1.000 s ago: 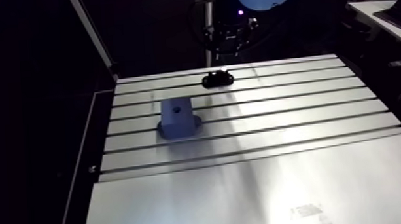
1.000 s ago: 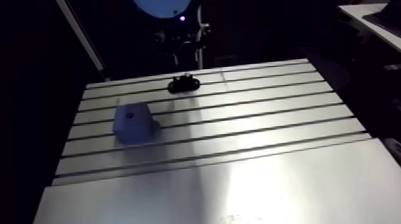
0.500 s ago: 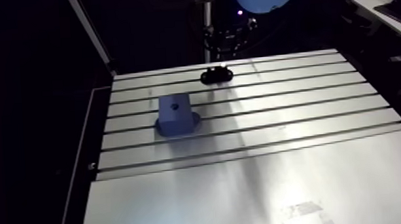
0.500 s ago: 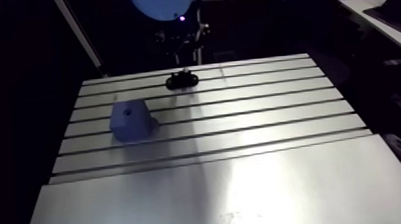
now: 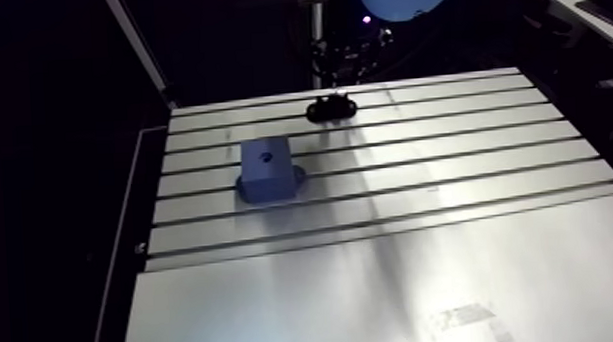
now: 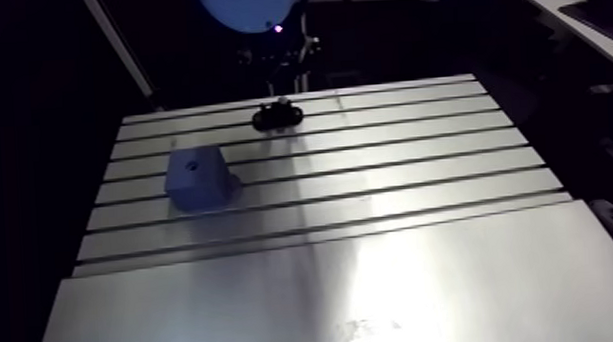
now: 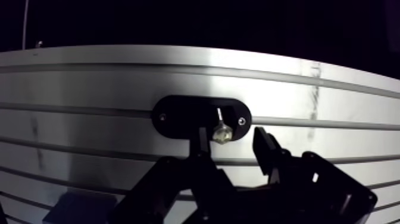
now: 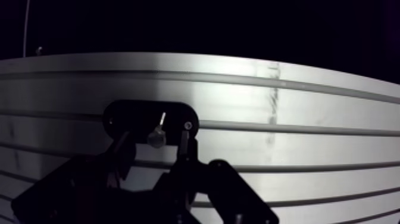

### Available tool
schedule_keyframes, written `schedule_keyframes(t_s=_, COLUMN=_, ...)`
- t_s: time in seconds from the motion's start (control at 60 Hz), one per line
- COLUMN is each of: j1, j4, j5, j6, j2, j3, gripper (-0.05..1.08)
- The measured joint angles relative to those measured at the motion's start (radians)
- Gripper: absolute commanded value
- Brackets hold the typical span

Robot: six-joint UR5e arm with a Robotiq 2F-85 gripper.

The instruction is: Pick up the M10 bolt and insert it into the hex recess until seated.

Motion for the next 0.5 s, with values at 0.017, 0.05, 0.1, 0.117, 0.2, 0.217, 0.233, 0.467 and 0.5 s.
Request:
schedule_keyframes(t_s=0.017, j1=0.000, j4=0.000, j5=0.000, j6=0.001, j2=0.000, j3=0.000, gripper=0.50)
schedule_keyframes(t_s=0.05, j1=0.000, j4=0.000, j5=0.000, j6=0.005, j2=0.002, j3=0.000, gripper=0.50)
schedule_keyframes(t_s=0.1, j1=0.000, j4=0.000, j5=0.000, j6=0.008, j2=0.003, j3=0.000, gripper=0.50)
schedule_keyframes(t_s=0.117, j1=0.000, j4=0.000, j5=0.001, j6=0.009, j2=0.003, j3=0.000, gripper=0.50)
schedule_keyframes(t_s=0.2, j1=0.001, j4=0.000, j5=0.001, j6=0.012, j2=0.005, j3=0.000, gripper=0.51)
schedule_keyframes(t_s=0.217, j1=0.001, j4=0.000, j5=0.001, j6=0.013, j2=0.006, j3=0.000, gripper=0.51)
schedule_keyframes(t_s=0.233, j1=0.001, j4=0.000, j5=0.001, j6=0.014, j2=0.007, j3=0.000, gripper=0.51)
schedule_keyframes(t_s=0.467, j1=0.005, j4=0.000, j5=0.001, j6=0.019, j2=0.017, j3=0.000, gripper=0.52)
schedule_keyframes(t_s=0.5, j1=0.005, j4=0.000, j5=0.001, j6=0.020, j2=0.018, j3=-0.001, gripper=0.52)
